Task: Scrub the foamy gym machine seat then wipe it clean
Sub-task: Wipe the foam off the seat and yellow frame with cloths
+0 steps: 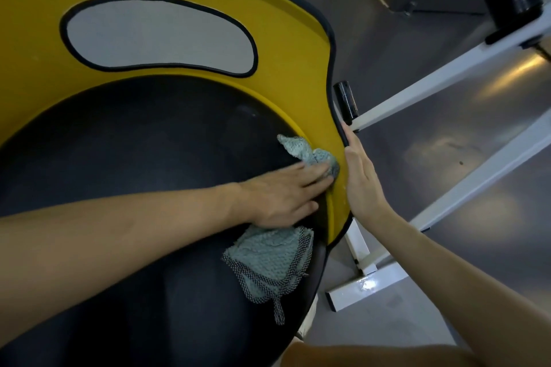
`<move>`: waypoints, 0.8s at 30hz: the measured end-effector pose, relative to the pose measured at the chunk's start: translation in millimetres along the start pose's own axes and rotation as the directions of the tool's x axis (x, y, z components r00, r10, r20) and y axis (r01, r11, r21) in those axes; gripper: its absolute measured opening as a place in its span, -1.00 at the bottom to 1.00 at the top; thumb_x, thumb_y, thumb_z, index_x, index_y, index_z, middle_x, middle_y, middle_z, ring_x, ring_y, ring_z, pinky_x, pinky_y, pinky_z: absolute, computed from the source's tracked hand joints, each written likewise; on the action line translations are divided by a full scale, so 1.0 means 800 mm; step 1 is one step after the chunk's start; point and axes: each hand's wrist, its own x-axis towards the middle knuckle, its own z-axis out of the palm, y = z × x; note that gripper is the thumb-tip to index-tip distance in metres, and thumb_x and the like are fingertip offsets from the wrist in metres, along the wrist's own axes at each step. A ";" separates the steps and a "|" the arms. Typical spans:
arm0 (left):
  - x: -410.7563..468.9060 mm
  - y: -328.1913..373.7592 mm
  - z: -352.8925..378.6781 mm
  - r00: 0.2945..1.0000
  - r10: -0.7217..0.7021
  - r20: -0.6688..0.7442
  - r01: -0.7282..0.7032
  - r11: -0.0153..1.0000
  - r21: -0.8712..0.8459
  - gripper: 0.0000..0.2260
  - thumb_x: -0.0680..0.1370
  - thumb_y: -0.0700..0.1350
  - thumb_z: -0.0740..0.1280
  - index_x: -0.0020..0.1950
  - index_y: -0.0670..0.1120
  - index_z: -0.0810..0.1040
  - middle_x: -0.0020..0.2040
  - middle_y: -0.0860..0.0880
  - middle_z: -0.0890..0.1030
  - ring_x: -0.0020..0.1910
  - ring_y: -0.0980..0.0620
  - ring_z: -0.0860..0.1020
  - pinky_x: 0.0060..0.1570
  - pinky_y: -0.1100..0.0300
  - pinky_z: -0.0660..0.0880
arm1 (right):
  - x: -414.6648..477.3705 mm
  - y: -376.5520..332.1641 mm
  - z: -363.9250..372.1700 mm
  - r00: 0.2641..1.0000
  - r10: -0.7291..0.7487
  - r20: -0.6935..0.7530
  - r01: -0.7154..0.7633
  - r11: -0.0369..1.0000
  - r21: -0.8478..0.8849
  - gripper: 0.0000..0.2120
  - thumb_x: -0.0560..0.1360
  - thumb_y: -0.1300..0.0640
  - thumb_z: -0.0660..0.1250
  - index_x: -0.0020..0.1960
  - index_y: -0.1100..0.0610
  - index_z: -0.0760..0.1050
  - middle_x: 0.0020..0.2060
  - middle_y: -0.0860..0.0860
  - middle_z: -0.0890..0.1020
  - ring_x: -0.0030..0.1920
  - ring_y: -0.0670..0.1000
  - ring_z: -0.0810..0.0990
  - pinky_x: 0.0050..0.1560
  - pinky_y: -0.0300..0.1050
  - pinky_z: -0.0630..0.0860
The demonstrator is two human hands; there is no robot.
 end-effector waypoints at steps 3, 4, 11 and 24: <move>-0.029 0.032 0.022 0.985 0.174 0.019 -0.175 0.982 0.071 -0.45 0.72 0.05 -0.02 0.65 -0.17 0.03 0.64 -0.22 0.01 0.64 -0.08 -0.08 0.60 -0.01 -0.19 | 0.000 0.001 0.000 1.000 0.008 0.013 -0.008 1.000 0.012 -0.42 0.67 -0.15 -0.10 0.64 0.01 0.13 0.60 -0.09 0.24 0.58 -0.17 0.15 0.62 0.07 0.06; -0.041 0.043 0.030 0.973 0.228 0.036 -0.231 0.969 0.093 -0.46 0.72 0.04 -0.01 0.65 -0.17 0.07 0.64 -0.21 0.04 0.64 -0.07 -0.06 0.60 -0.02 -0.16 | -0.001 0.001 0.000 1.000 0.016 0.023 -0.016 1.000 0.009 -0.43 0.66 -0.16 -0.11 0.63 -0.02 0.12 0.61 -0.11 0.21 0.58 -0.18 0.13 0.62 0.05 0.04; -0.016 0.013 0.010 0.996 0.085 0.040 -0.083 0.996 -0.042 -0.46 0.73 0.05 -0.05 0.67 -0.11 -0.08 0.67 -0.09 -0.08 0.63 0.06 -0.15 0.59 0.03 -0.21 | 0.001 0.003 0.000 1.000 0.005 0.007 -0.005 1.000 0.022 -0.44 0.67 -0.14 -0.09 0.63 0.00 0.16 0.57 -0.08 0.29 0.57 -0.09 0.22 0.59 0.15 0.13; -0.018 0.023 0.014 0.999 0.031 0.013 -0.029 0.992 -0.122 -0.44 0.72 0.09 -0.08 0.67 -0.10 -0.08 0.67 -0.06 -0.10 0.63 0.09 -0.17 0.59 0.10 -0.21 | -0.005 -0.009 -0.003 0.999 0.029 0.036 -0.029 1.000 0.008 -0.47 0.71 -0.07 -0.11 0.65 0.01 0.09 0.61 -0.11 0.20 0.58 -0.22 0.10 0.62 -0.01 0.02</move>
